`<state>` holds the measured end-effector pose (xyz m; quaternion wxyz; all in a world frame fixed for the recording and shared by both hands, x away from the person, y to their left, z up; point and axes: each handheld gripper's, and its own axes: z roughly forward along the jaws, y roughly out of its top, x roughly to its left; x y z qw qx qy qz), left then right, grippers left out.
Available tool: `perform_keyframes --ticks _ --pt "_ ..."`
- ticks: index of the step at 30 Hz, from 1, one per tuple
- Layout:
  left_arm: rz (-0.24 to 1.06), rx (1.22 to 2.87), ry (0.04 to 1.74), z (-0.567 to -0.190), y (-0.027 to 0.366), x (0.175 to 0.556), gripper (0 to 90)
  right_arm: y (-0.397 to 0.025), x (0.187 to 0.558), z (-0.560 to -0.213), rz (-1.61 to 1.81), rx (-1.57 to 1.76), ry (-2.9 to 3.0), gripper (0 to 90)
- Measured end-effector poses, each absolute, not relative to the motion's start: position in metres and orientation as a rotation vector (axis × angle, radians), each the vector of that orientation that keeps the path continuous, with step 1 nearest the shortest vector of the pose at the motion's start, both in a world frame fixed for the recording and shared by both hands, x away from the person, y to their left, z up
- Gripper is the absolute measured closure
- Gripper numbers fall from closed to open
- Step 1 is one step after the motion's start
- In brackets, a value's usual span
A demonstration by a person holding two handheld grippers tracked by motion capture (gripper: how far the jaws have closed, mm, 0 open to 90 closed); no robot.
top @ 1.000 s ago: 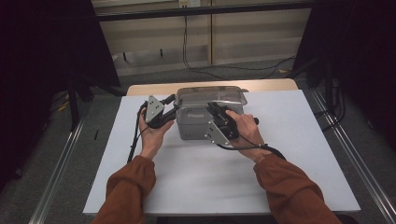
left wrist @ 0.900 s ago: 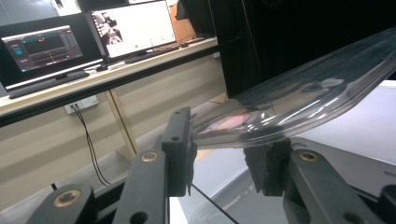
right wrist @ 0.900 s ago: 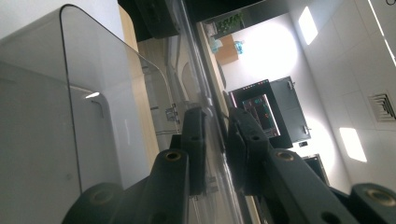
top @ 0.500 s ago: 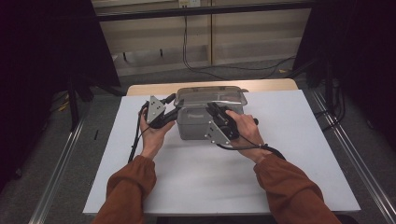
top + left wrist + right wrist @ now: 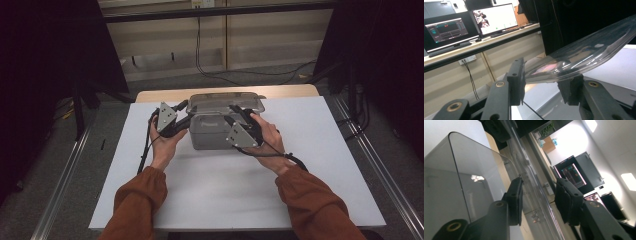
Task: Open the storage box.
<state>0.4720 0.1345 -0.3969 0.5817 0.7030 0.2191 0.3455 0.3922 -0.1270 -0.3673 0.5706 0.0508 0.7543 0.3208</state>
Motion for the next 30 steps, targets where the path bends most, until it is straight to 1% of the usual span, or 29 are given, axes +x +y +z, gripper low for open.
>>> perform_keyframes --ticks 1,3,6,8,9,10,11,13,15,17,19,24,25,26,27,30 --pt "0.807 1.642 0.511 -0.397 0.135 0.472 59.1 -0.132 0.394 -0.367 0.794 0.157 1.777 55.5" --pt "0.806 1.641 0.512 -0.397 0.135 0.472 59.1 -0.134 0.395 -0.366 0.808 0.178 1.783 54.1" --pt "0.805 1.642 0.512 -0.397 0.135 0.472 59.1 -0.140 0.397 -0.366 0.837 0.227 1.784 47.8" --pt "0.806 1.641 0.514 -0.396 0.135 0.472 59.2 -0.144 0.399 -0.366 0.859 0.257 1.788 41.5" --pt "0.803 1.640 0.515 -0.396 0.135 0.472 59.1 -0.149 0.401 -0.366 0.884 0.298 1.784 34.3" --pt "0.802 1.641 0.515 -0.396 0.135 0.472 59.1 -0.149 0.401 -0.366 0.884 0.298 1.784 34.3" --pt "0.798 1.641 0.516 -0.396 0.135 0.472 59.1 -0.154 0.401 -0.366 0.911 0.318 1.774 30.9" --pt "0.796 1.643 0.521 -0.396 0.135 0.472 59.1 -0.157 0.402 -0.366 0.918 0.335 1.776 30.0" --pt "0.796 1.642 0.523 -0.396 0.136 0.473 59.2 -0.163 0.404 -0.366 0.948 0.378 1.789 26.1" --pt "0.794 1.643 0.523 -0.396 0.136 0.473 59.2 -0.166 0.404 -0.367 0.958 0.400 1.786 25.2" --pt "0.794 1.641 0.524 -0.396 0.135 0.473 59.2 -0.175 0.406 -0.366 1.019 0.476 1.775 20.0" --pt "0.792 1.638 0.528 -0.396 0.135 0.473 59.3 -0.185 0.407 -0.367 1.091 0.565 1.770 17.3" --pt "0.792 1.637 0.529 -0.396 0.135 0.473 59.3 -0.188 0.407 -0.368 1.095 0.584 1.771 16.2" --pt "0.788 1.636 0.530 -0.396 0.135 0.473 59.3 -0.192 0.407 -0.370 1.109 0.605 1.771 13.1" --pt "0.790 1.637 0.530 -0.395 0.135 0.473 59.3 -0.192 0.407 -0.370 1.109 0.605 1.771 13.1" --pt "0.790 1.637 0.532 -0.395 0.135 0.473 59.3 -0.198 0.409 -0.373 1.130 0.644 1.773 9.0"
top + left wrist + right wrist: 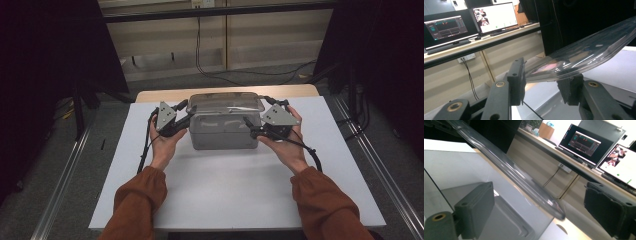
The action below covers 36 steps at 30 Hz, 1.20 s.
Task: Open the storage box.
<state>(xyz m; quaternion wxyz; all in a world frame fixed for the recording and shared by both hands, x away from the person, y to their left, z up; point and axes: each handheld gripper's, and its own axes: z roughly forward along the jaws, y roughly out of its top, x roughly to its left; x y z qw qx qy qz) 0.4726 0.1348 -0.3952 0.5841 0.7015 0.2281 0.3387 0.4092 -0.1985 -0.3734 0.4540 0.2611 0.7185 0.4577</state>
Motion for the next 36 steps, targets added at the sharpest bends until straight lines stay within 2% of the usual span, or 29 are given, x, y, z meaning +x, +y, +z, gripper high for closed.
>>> perform_keyframes --ticks 3,5,11,15,36 --pt "0.789 1.639 0.533 -0.395 0.135 0.473 59.3 -0.205 0.412 -0.376 1.145 0.669 1.786 5.3" --pt "0.790 1.643 0.531 -0.394 0.135 0.473 59.4 -0.210 0.415 -0.376 1.171 0.702 1.776 6.2" --pt "0.791 1.644 0.537 -0.394 0.135 0.472 59.5 -0.218 0.422 -0.378 1.233 0.743 1.789 17.1" --pt "0.786 1.638 0.546 -0.393 0.135 0.473 59.6 -0.222 0.425 -0.380 1.257 0.768 1.777 19.8" --pt "0.781 1.625 0.549 -0.386 0.135 0.479 61.8 -0.230 0.446 -0.376 1.358 0.775 1.763 47.9"
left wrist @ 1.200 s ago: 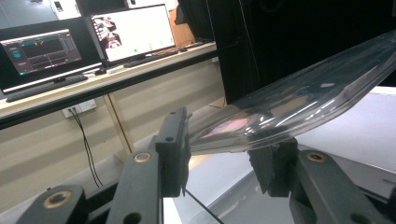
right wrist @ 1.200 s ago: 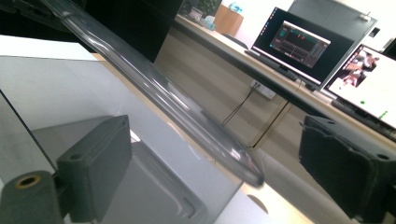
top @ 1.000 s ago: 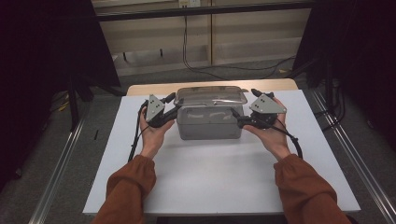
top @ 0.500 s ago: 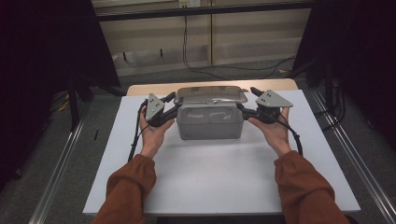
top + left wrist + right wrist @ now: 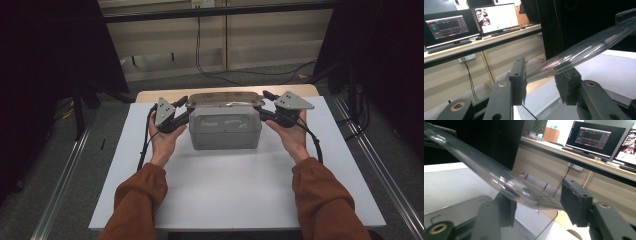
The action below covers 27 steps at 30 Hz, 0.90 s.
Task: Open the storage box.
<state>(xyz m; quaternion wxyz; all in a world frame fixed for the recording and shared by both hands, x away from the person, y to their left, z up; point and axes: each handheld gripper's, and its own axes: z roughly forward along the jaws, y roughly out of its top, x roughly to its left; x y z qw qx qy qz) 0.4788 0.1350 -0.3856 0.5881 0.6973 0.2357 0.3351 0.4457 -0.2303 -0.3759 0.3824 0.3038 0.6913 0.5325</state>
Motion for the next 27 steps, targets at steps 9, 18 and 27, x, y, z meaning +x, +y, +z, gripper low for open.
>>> perform_keyframes --ticks 9,18,27 --pt "0.777 1.622 0.553 -0.383 0.135 0.484 62.6 -0.234 0.454 -0.377 1.385 0.780 1.765 56.7" --pt "0.772 1.611 0.555 -0.379 0.135 0.491 64.6 -0.234 0.460 -0.374 1.425 0.777 1.760 62.6" --pt "0.777 1.610 0.555 -0.378 0.134 0.497 64.6 -0.235 0.462 -0.374 1.442 0.764 1.751 65.3"
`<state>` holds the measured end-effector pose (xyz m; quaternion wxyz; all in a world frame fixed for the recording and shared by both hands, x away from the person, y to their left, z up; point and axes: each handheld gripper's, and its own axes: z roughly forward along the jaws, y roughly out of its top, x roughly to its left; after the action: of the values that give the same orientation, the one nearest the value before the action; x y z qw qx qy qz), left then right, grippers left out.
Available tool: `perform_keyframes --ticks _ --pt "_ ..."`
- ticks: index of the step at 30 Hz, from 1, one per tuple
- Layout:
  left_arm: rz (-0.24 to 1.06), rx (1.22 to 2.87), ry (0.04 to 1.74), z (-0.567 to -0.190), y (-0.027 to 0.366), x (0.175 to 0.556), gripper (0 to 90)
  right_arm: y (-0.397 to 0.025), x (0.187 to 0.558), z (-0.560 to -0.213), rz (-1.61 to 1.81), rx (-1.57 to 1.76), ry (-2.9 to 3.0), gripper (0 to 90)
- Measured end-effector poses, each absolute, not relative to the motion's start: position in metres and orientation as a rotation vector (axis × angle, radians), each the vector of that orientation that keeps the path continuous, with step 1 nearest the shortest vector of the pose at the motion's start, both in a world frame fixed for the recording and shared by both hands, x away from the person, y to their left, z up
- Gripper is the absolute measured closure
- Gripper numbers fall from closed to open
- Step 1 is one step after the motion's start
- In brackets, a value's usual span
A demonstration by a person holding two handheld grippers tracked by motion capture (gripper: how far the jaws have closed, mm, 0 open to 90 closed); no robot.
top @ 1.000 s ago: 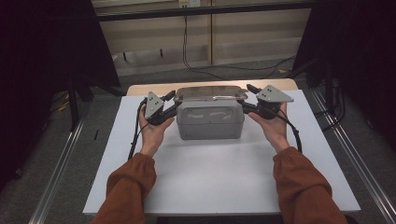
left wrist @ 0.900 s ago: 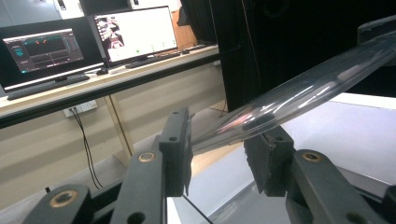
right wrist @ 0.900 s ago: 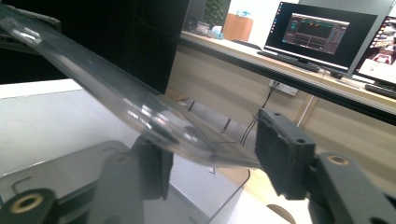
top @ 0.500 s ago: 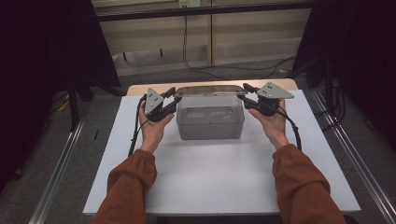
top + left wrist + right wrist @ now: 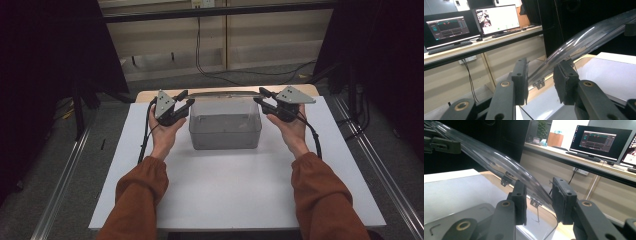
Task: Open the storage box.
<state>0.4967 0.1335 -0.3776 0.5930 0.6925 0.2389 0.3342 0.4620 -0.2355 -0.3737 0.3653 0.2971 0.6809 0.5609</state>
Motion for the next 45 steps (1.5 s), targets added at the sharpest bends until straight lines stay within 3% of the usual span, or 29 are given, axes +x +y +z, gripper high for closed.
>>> perform_keyframes --ticks 45 --pt "0.750 1.612 0.631 -0.383 0.124 0.542 69.1 -0.241 0.505 -0.367 1.498 0.828 1.725 70.2"
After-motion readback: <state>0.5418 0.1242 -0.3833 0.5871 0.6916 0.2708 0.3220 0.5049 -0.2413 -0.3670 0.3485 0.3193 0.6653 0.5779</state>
